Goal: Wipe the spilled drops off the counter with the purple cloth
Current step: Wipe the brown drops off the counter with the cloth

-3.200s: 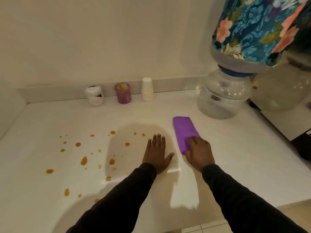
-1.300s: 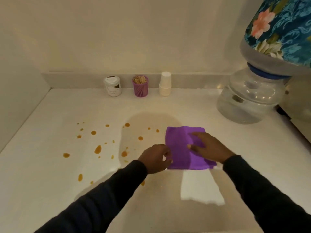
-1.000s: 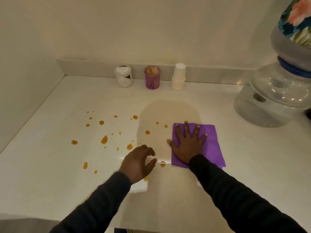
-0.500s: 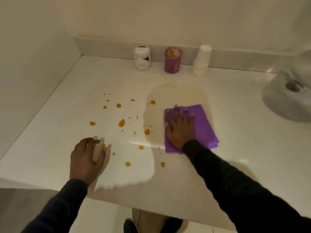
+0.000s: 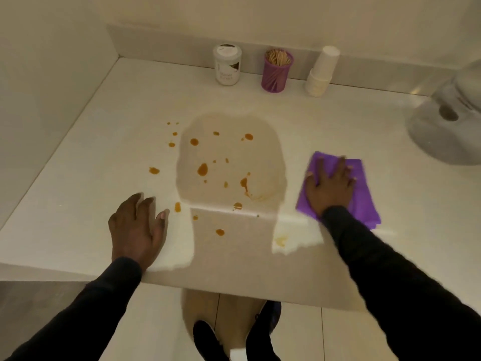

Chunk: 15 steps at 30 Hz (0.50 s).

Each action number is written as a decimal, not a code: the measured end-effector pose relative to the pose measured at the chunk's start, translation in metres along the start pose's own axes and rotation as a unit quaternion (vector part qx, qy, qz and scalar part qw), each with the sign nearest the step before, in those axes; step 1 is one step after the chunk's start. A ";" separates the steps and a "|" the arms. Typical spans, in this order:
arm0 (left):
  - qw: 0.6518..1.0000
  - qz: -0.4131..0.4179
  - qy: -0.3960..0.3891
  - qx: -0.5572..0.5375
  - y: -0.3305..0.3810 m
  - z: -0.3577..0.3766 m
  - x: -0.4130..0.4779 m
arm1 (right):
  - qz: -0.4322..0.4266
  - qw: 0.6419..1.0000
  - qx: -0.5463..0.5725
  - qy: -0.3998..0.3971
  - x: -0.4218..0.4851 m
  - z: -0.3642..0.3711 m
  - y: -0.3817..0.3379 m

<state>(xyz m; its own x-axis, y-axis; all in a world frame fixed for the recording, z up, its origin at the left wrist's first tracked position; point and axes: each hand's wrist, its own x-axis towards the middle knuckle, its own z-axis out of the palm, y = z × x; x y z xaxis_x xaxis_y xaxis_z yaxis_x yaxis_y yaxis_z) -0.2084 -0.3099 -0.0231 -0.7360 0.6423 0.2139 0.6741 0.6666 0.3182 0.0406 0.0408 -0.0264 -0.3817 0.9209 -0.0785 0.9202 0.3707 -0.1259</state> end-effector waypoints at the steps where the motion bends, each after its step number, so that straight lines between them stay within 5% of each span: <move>1: 1.000 -0.001 -0.001 -0.001 0.000 0.000 0.000 | -0.039 0.999 0.007 0.004 -0.025 0.006 -0.022; 5: 1.000 -0.003 -0.007 -0.007 -0.001 0.000 -0.002 | -0.242 0.970 0.029 -0.020 -0.143 0.024 -0.094; 9: 1.000 0.009 -0.024 -0.001 -0.003 0.000 -0.002 | -0.357 0.933 0.007 -0.029 -0.159 0.017 -0.065; 15: 0.999 0.024 -0.024 -0.002 -0.005 0.000 -0.004 | 0.020 0.999 -0.040 -0.001 -0.080 -0.006 0.052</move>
<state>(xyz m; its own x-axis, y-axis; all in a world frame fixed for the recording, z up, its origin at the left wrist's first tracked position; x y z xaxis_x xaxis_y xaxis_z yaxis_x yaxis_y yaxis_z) -0.2089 -0.3156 -0.0253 -0.6988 0.6913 0.1838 0.7083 0.6328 0.3129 0.1192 -0.0133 -0.0210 -0.3437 0.9354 -0.0830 0.9390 0.3412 -0.0429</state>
